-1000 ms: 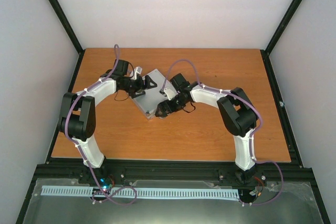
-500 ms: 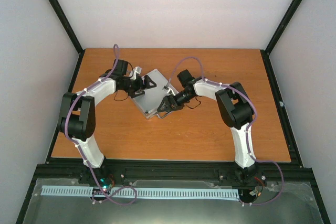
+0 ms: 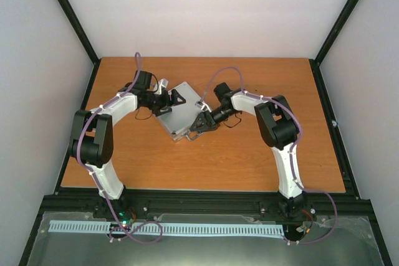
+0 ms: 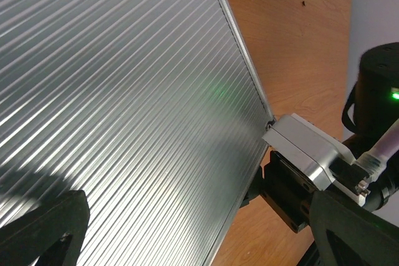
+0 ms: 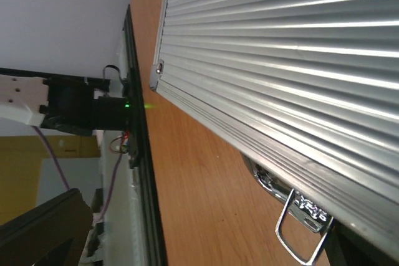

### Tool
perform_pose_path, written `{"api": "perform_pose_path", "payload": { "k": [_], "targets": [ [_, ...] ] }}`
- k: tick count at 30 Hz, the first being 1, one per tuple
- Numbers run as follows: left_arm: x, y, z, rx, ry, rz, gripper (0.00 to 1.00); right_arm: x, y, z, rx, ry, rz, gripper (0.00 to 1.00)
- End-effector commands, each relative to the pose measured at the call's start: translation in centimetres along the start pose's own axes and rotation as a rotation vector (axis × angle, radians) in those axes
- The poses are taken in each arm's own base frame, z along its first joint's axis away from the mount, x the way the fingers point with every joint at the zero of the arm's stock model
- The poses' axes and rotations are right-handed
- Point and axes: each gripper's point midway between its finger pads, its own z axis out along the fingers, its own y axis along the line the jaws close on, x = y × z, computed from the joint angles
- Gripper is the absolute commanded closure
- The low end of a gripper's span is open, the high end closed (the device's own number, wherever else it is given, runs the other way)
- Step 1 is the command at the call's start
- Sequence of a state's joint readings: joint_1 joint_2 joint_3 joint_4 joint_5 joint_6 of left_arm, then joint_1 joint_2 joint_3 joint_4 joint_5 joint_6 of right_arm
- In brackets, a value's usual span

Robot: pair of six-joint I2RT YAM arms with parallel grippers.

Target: Pack up texas hold em set

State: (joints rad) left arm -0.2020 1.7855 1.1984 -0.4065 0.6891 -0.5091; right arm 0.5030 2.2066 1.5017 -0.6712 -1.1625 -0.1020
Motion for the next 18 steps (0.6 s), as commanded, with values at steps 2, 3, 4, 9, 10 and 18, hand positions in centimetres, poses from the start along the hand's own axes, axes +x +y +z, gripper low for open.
{"api": "perform_pose_path", "payload": {
  "k": [2,3,4,9,10,18],
  "targets": [
    [1.5,2.0,1.2,-0.035,0.054,-0.041,0.00,0.1,3.9,0.0,-0.417,-0.032,0.055,0.00],
    [1.5,2.0,1.2,-0.036,0.054,-0.043,0.00,-0.6,4.5,-0.6,-0.474,-0.081,0.063,0.00],
    [1.5,2.0,1.3,-0.036,0.055,-0.044,0.00,-1.0,4.5,-0.9,-0.482,-0.117,0.087,0.00],
    [1.5,2.0,1.3,-0.034,0.054,-0.045,0.00,-0.6,4.1,-1.1,-0.479,-0.133,0.109,0.00],
    [1.5,2.0,1.3,-0.036,0.056,-0.044,0.00,-0.6,4.9,-1.5,-0.477,-0.141,0.076,0.00],
    [1.3,2.1,1.4,-0.036,0.052,-0.051,0.00,-1.7,7.9,-4.7,-0.463,-0.200,-0.033,0.00]
  ]
}}
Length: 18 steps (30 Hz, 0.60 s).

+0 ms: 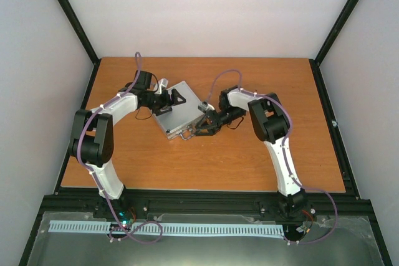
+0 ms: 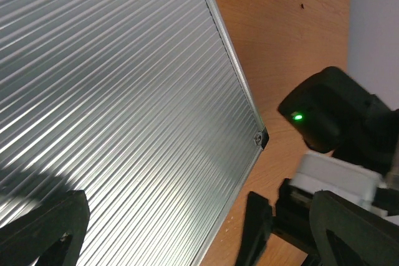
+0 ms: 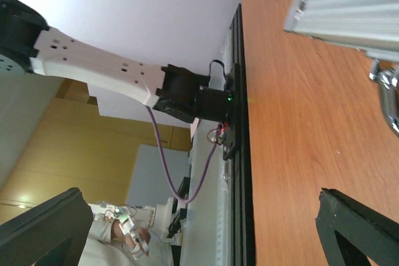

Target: Pack up texas hold em set

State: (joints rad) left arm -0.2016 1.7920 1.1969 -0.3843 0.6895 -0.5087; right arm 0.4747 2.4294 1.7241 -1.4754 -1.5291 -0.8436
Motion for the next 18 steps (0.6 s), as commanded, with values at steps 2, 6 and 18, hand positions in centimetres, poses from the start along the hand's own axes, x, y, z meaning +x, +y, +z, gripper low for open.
{"api": "perform_pose_path", "payload": {
  "k": [2,6,18],
  "targets": [
    [1.5,1.9,1.2,-0.040,0.058,-0.059,0.00,-3.2,5.4,-2.3,-0.092,-0.166,-0.118,0.00],
    [1.4,1.8,1.0,-0.045,0.053,-0.057,0.00,-3.1,4.9,-3.5,-0.085,-0.193,-0.073,0.00],
    [1.2,1.6,0.2,-0.081,0.051,-0.034,0.00,-3.8,11.9,-7.4,0.024,-0.206,-0.199,0.00]
  ]
}}
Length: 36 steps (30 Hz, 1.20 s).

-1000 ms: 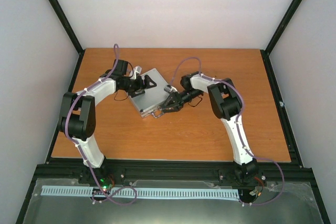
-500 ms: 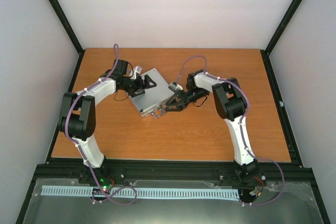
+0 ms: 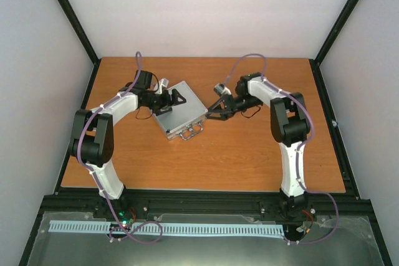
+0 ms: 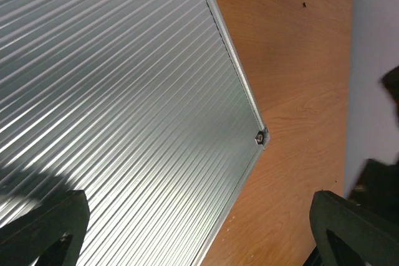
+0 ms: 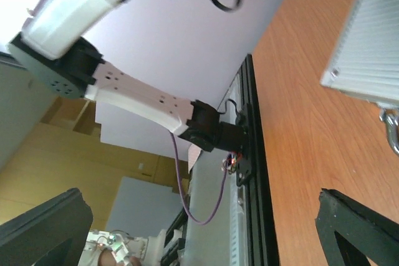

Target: Pack up texas hold em set

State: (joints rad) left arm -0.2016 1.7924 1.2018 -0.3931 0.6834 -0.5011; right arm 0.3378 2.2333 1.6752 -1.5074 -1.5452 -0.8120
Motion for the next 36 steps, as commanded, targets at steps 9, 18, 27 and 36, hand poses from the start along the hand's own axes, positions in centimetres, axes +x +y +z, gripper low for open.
{"api": "perform_pose_path", "payload": {
  "k": [9,18,27,36],
  "targets": [
    [0.7,0.7,-0.6,-0.089,0.061,-0.019,0.00,-7.0,-0.6,-10.9,1.021,-0.075,0.029,0.00],
    [0.9,1.7,-0.1,-0.111,0.068,-0.017,0.00,-3.2,-4.5,-9.4,1.345,-0.002,0.063,0.00],
    [1.3,2.8,0.3,-0.145,0.073,-0.010,0.00,-0.1,-3.2,1.1,1.058,0.041,-0.172,0.00],
    [1.8,3.8,0.9,-0.160,0.093,-0.018,0.00,0.6,-5.1,5.2,0.861,0.056,-0.307,0.00]
  ]
}}
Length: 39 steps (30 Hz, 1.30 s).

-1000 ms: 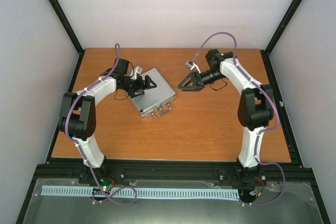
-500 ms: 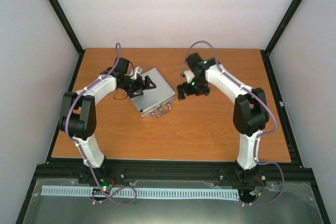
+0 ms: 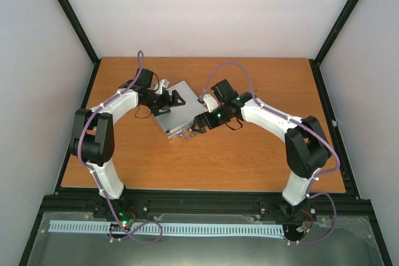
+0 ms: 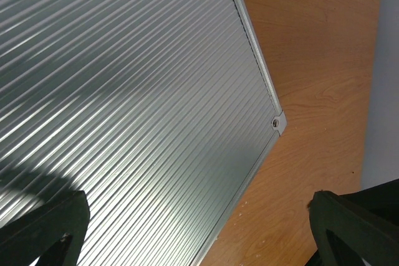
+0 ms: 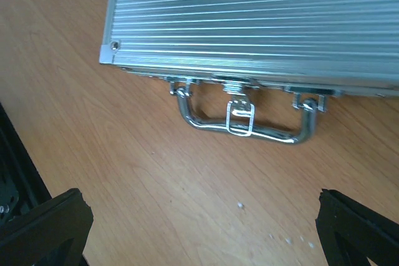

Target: Pack up texas hold em set

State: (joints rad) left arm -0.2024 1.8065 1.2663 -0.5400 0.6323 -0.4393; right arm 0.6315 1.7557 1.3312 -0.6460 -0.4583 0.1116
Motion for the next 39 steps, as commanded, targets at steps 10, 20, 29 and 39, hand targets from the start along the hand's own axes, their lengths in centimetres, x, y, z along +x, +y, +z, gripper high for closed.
{"api": "perform_pose_path", "payload": {
  "k": [10,20,29,39],
  "targets": [
    [0.9,3.5,2.4,-0.096,0.059,-0.023,0.00,-1.6,2.6,5.3,-0.225,-0.078,-0.147,0.00],
    [1.0,4.1,3.1,-0.104,0.074,-0.033,0.00,-0.8,2.0,7.9,-0.248,-0.003,-0.144,0.00],
    [1.4,4.4,3.1,-0.112,0.081,-0.039,0.00,0.3,1.1,9.2,-0.214,0.045,-0.142,0.00],
    [1.7,4.6,3.0,-0.118,0.080,-0.048,0.00,1.0,0.5,10.9,-0.176,0.111,-0.153,0.00]
  ]
}}
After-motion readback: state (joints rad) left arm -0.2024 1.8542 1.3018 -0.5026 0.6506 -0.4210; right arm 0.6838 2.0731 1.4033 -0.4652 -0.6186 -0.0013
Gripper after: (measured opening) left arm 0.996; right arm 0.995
